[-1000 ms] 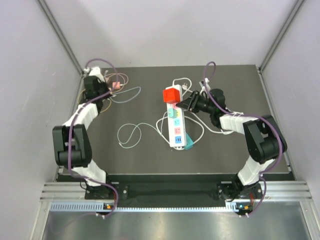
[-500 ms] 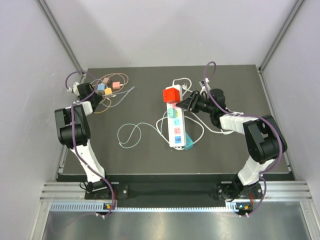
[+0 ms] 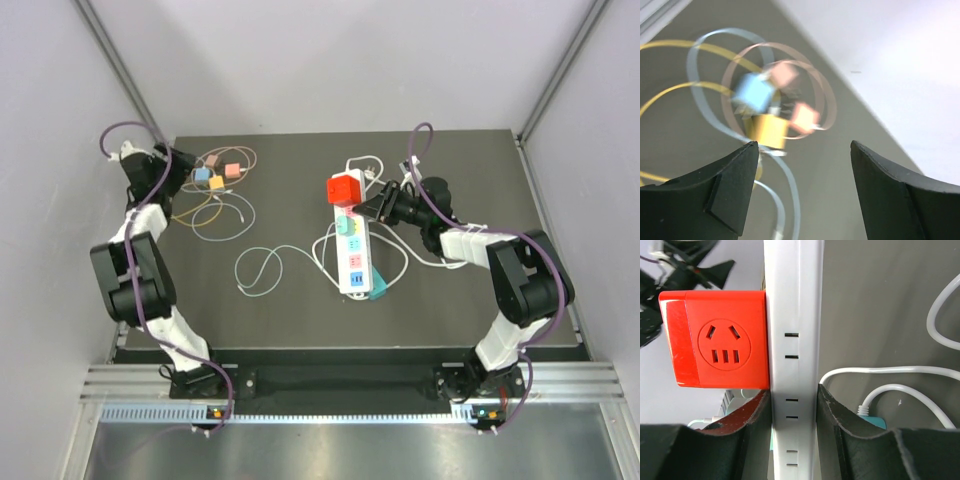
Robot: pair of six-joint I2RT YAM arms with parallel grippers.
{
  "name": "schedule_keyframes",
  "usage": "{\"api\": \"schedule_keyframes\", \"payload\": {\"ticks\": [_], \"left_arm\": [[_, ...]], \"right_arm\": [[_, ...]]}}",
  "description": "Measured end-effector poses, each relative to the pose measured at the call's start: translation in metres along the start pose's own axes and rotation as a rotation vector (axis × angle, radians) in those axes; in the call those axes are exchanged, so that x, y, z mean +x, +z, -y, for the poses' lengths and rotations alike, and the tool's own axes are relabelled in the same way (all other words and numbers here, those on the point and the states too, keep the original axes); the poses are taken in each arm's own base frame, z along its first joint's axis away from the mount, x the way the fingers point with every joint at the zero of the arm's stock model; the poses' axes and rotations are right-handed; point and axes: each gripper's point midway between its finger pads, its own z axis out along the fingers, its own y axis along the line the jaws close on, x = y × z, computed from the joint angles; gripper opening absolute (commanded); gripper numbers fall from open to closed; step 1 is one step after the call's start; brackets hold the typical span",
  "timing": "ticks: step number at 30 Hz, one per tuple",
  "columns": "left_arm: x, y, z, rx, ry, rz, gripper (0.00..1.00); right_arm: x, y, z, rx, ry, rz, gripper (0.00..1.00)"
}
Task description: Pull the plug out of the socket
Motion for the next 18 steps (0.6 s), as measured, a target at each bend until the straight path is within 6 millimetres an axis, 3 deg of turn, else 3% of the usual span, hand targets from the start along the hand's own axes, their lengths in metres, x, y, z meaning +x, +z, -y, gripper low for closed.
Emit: {"api": "schedule_keyframes", "payload": {"ticks": [3,5,7,11,14,16,18], "left_arm": [[-0.008,-0.028,0.044,0.155,0.035,-0.006,0.79],[0.003,-0.045,0.067,0.256,0.053,-0.052,0.79],[0.028,-0.058,0.082,0.339,0.067,-0.136,0.78],[0.120,-0.086,0.107,0.481,0.102,-0.405,0.79],[0.197,-0.130,0.121,0.575,0.152,-0.605,0.80],[0.231,-0.162,0.132,0.622,0.185,-0.690,0.81],[0.248,-0.189,0.147,0.677,0.222,-0.724,0.84]], "right_arm": [[0.000,0.000,0.000,-0.001,-0.001,-0.001,0.00],[0.000,0.000,0.000,-0.001,-0.001,-0.001,0.00],[0.000,0.000,0.000,-0.001,-0.001,-0.001,0.00],[0.000,0.000,0.000,-0.002,-0.001,-0.003,0.00],[0.001,0.000,-0.001,-0.004,-0.001,-0.004,0.00],[0.001,0.000,-0.001,-0.004,-0.001,-0.004,0.00],[0.001,0.000,-0.001,-0.004,-0.002,-0.004,0.00]]}}
